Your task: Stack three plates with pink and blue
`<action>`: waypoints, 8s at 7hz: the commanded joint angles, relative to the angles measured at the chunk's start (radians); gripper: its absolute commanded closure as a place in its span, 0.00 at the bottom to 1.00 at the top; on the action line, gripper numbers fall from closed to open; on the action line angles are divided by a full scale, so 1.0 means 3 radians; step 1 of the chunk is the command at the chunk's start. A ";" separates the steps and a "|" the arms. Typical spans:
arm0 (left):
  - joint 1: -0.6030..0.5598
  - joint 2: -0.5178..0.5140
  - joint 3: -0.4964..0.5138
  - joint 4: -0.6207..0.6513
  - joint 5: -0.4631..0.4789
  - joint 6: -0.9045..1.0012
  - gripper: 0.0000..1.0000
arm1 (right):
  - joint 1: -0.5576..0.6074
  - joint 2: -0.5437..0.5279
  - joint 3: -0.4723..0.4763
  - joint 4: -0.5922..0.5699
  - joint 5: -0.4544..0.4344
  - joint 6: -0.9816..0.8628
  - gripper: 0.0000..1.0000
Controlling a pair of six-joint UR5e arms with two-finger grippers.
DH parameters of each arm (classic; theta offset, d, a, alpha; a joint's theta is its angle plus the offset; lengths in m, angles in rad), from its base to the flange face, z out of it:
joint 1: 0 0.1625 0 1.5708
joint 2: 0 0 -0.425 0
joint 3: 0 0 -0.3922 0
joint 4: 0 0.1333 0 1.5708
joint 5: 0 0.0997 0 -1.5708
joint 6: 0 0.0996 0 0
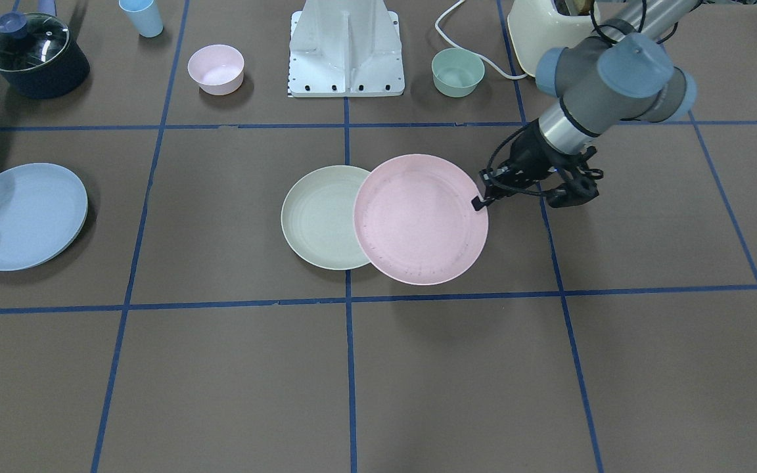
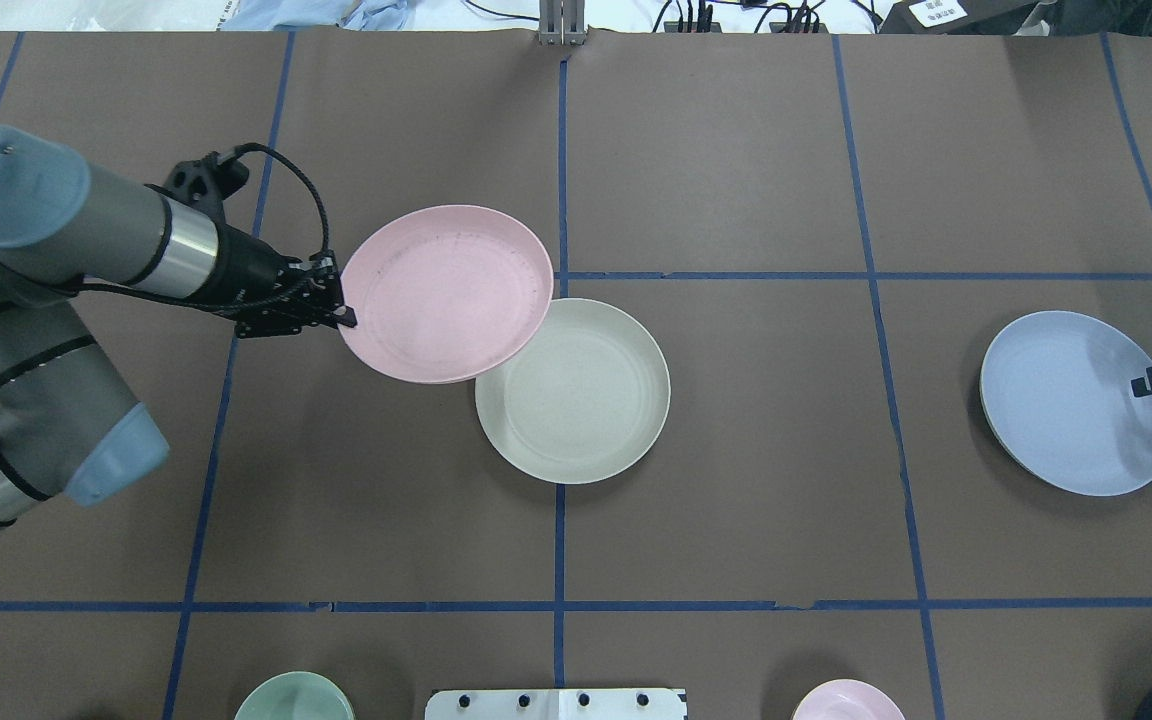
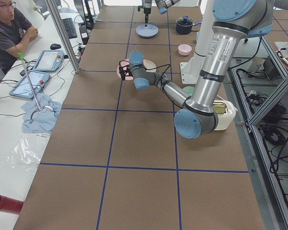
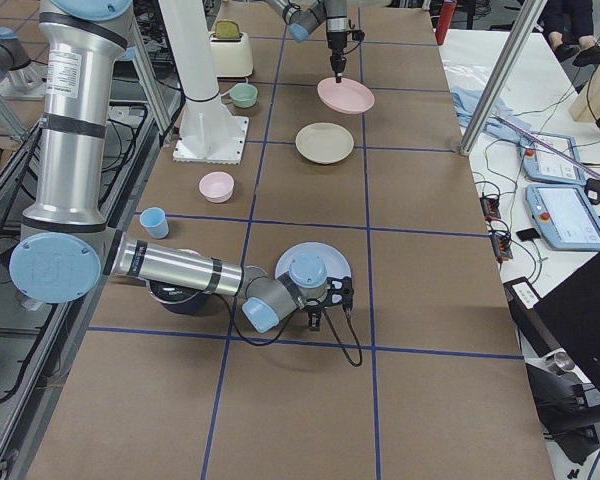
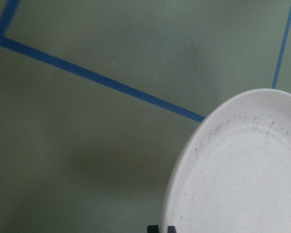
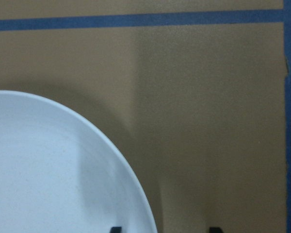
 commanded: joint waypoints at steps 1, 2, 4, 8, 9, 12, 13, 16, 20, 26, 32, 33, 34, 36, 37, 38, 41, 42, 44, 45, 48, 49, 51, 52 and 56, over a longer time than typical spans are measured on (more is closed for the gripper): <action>0.0208 -0.0136 0.0032 0.0092 0.0124 -0.0141 1.00 | 0.0015 -0.0012 0.0070 -0.0001 -0.0001 0.0005 1.00; 0.0279 -0.0203 0.0057 0.0092 0.0175 -0.0228 1.00 | 0.0010 -0.0038 0.0142 -0.0006 -0.0001 0.0005 1.00; 0.0483 -0.0270 0.0073 0.0097 0.0297 -0.0366 1.00 | 0.0015 -0.0048 0.0173 -0.0006 0.0019 0.0020 1.00; 0.0735 -0.0413 0.0186 0.0097 0.0605 -0.0581 1.00 | 0.0352 -0.0079 0.0495 -0.0052 0.0581 0.0051 1.00; 0.0735 -0.0413 0.0216 0.0097 0.0615 -0.0581 1.00 | 0.0398 -0.0064 0.0500 -0.0052 0.0633 0.0051 1.00; 0.0735 -0.0428 0.0207 0.0092 0.0692 -0.0576 0.00 | 0.0450 -0.0058 0.0816 -0.0341 0.0643 0.0051 1.00; 0.0715 -0.0398 0.0115 0.0097 0.0687 -0.0566 0.00 | 0.0450 -0.0063 0.0990 -0.0495 0.0638 0.0056 1.00; 0.0459 -0.0183 -0.0584 0.0917 0.0651 0.0176 0.00 | 0.0328 0.0130 0.1404 -0.0884 0.0613 0.0461 1.00; -0.0097 0.0551 -0.1036 0.1186 0.0479 0.1526 0.00 | -0.0738 0.0630 0.1579 -0.0905 -0.0095 0.1669 1.00; -0.0896 0.1009 -0.0960 0.1186 0.0206 0.3013 0.00 | -0.2045 0.1895 0.1549 -0.2164 -0.1335 0.2270 1.00; -0.0891 0.1009 -0.0960 0.1191 0.0206 0.3008 0.00 | -0.2056 0.2028 0.1359 -0.2158 -0.1488 0.2224 1.00; -0.0891 0.1009 -0.0955 0.1191 0.0206 0.3008 0.00 | -0.2051 0.2028 0.1359 -0.2158 -0.1504 0.2219 1.00; -0.0891 0.1009 -0.0940 0.1186 0.0206 0.3008 0.00 | -0.2051 0.2028 0.1354 -0.2158 -0.1504 0.2229 1.00; -0.0906 0.1044 -0.0934 0.1186 0.0206 0.3023 0.00 | -0.2030 0.2023 0.1369 -0.2153 -0.1545 0.2219 0.00; -0.0922 0.1100 -0.0934 0.1181 0.0206 0.3160 0.00 | -0.1954 0.2018 0.1370 -0.2168 -0.1535 0.2193 0.00; -0.1008 0.1156 -0.0934 0.1181 0.0201 0.3303 0.00 | -0.1802 0.2018 0.1415 -0.2275 -0.1454 0.2163 0.00; -0.1808 0.1290 -0.0451 0.1166 -0.0257 0.4664 0.00 | -0.0909 0.1931 0.1747 -0.3203 -0.0705 0.0850 0.00; -0.2151 0.1290 -0.0216 0.1181 -0.0320 0.5211 0.00 | -0.0581 0.1824 0.1758 -0.3434 -0.0448 0.0195 0.00; -0.2444 0.1265 0.0087 0.1176 -0.0290 0.5574 0.00 | -0.0014 0.1238 0.1845 -0.3544 -0.0263 -0.0915 0.00; -0.2471 0.1279 0.0088 0.1176 -0.0285 0.5575 0.00 | 0.0313 0.0921 0.1815 -0.3544 -0.0115 -0.1559 0.00; -0.2451 0.1300 0.0470 0.0973 -0.0300 0.5574 0.00 | 0.0801 0.0342 0.1779 -0.3493 0.0071 -0.1872 0.00; -0.2461 0.1290 0.0563 0.0860 -0.0285 0.5585 0.00 | 0.0884 0.0209 0.1683 -0.3493 0.0050 -0.1877 0.00; -0.2578 0.1300 0.0488 0.0879 -0.0285 0.5606 0.00 | 0.1032 0.0197 0.1473 -0.3498 0.0065 -0.1831 0.00; -0.2660 0.1401 0.0447 0.0889 -0.0300 0.5656 0.00 | 0.1119 0.0187 0.1401 -0.3498 0.0091 -0.1846 0.00; -0.2666 0.1377 0.0278 0.1732 -0.0773 0.5530 0.00 | 0.1288 0.0177 0.1140 -0.3498 0.0306 -0.1877 0.00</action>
